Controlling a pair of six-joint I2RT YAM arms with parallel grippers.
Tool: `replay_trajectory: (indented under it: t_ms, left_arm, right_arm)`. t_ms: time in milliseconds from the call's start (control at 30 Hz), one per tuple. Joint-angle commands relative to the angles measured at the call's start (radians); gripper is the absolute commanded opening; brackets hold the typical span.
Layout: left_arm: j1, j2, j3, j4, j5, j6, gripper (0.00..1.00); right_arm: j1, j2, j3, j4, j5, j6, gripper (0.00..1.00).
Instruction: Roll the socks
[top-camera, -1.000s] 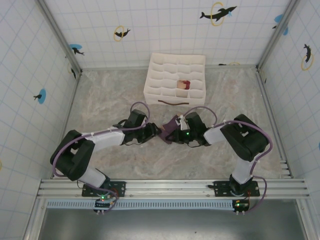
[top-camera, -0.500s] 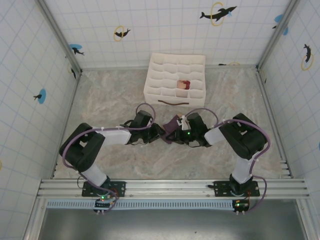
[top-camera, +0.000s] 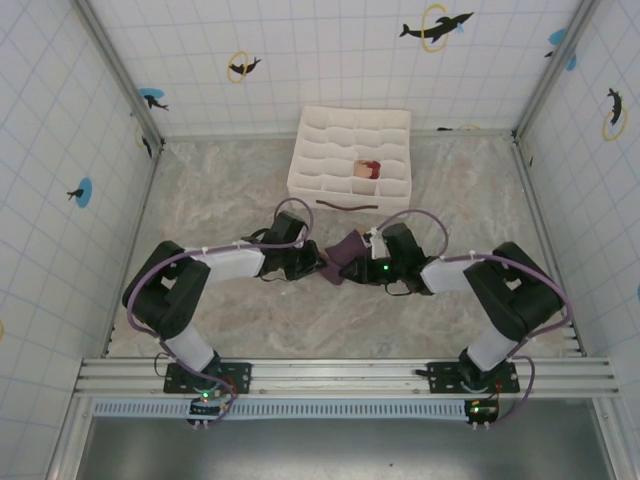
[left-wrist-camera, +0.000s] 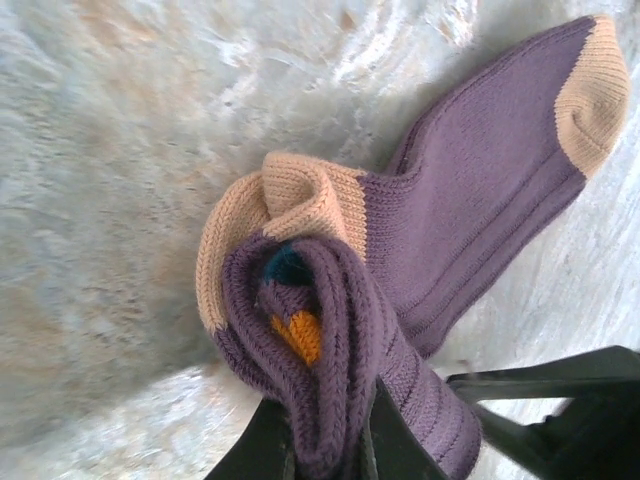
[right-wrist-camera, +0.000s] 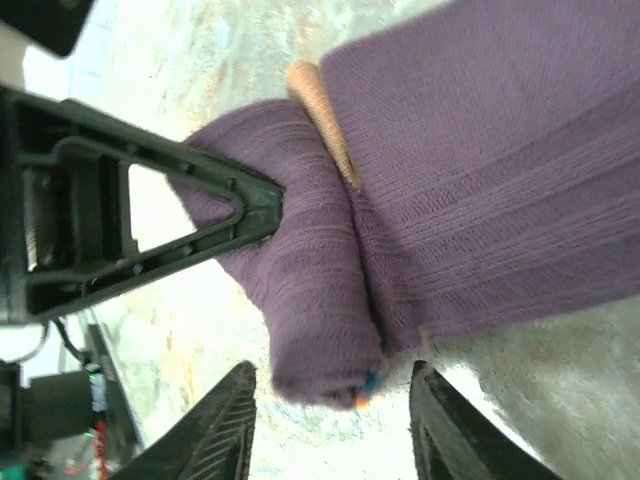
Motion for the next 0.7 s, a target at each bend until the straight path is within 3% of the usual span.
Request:
replay_trajectory:
  t_ms: [0, 67, 167, 233, 667]
  left_arm:
    - [0.013, -0.037, 0.010, -0.142, -0.022, 0.058, 0.00]
    - [0.013, -0.052, 0.000, -0.156, -0.019, 0.059, 0.00]
    - [0.015, -0.067, -0.014, -0.171, -0.011, 0.058, 0.00]
    - [0.014, -0.079, -0.028, -0.170, -0.012, 0.051, 0.00]
    - [0.023, -0.096, -0.046, -0.176, 0.012, 0.057, 0.00]
  right_arm:
    - [0.030, -0.075, 0.031, -0.117, 0.083, -0.155, 0.49]
    - [0.068, -0.110, 0.048, -0.161, 0.146, -0.225, 0.53]
    - [0.161, -0.154, 0.073, -0.207, 0.342, -0.349, 0.67]
    - [0.230, -0.162, 0.090, -0.222, 0.470, -0.430, 0.70]
    - [0.579, 0.016, 0.139, -0.046, 1.043, -0.805, 0.66]
